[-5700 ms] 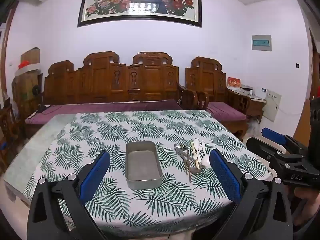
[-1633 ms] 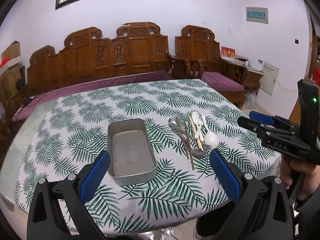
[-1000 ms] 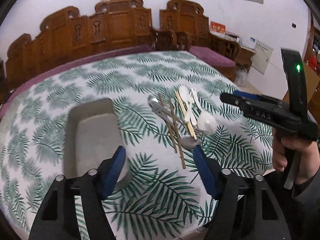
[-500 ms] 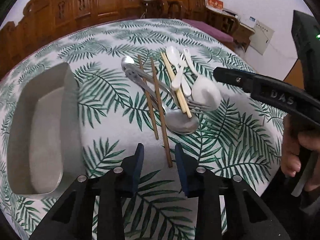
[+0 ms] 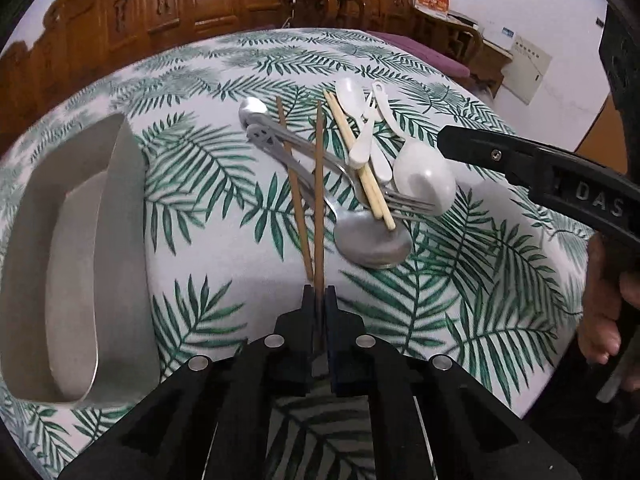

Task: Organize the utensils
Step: 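Grasp a wooden chopstick with the left tool while the right tool grasps the white ladle, then lower the chopstick into the grey tray and open the left tool while the right tool holds the ladle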

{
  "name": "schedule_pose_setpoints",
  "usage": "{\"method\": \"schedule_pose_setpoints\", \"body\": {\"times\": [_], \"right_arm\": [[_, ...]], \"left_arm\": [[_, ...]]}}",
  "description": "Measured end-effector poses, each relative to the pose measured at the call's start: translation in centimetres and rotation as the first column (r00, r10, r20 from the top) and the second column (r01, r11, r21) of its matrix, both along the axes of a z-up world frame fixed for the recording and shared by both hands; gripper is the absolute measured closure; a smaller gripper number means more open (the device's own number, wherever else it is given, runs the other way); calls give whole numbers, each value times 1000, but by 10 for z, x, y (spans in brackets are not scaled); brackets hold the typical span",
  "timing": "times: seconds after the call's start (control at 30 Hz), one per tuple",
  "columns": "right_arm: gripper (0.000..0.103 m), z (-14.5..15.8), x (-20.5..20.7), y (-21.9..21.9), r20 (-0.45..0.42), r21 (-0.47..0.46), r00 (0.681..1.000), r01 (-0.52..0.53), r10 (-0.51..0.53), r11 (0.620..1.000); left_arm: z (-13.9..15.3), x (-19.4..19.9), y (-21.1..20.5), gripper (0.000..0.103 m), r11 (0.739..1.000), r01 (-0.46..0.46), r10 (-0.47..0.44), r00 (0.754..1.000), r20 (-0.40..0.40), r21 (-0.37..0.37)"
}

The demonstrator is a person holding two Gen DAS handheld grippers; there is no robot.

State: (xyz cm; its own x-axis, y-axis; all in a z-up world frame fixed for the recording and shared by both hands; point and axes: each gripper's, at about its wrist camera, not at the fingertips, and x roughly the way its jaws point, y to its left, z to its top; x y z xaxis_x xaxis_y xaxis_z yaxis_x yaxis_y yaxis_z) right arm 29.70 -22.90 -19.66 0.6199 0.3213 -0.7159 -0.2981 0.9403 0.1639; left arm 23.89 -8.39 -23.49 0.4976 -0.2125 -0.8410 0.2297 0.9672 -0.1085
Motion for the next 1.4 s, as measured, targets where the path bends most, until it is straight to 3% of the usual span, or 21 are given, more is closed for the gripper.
{"method": "schedule_pose_setpoints", "body": {"times": [0.43, 0.77, 1.1, 1.4], "right_arm": [[51, 4, 0, 13, 15, -19, 1000, 7, -6, 1000], [51, -1, 24, 16, -12, -91, 999, 35, -36, 995], [67, -34, 83, 4, -161, -64, 982, 86, -96, 994], [90, -43, 95, 16, -162, -238, 981, 64, -105, 969]], "left_arm": [[41, -26, 21, 99, 997, 22, -14, 994, 112, -68], [60, -27, 36, 99, 992, 12, 9, 987, 160, -127], [81, -34, 40, 99, 990, 20, 11, 976, 219, -139], [95, -41, 40, 99, 991, 20, 15, 966, 258, -133]]}}
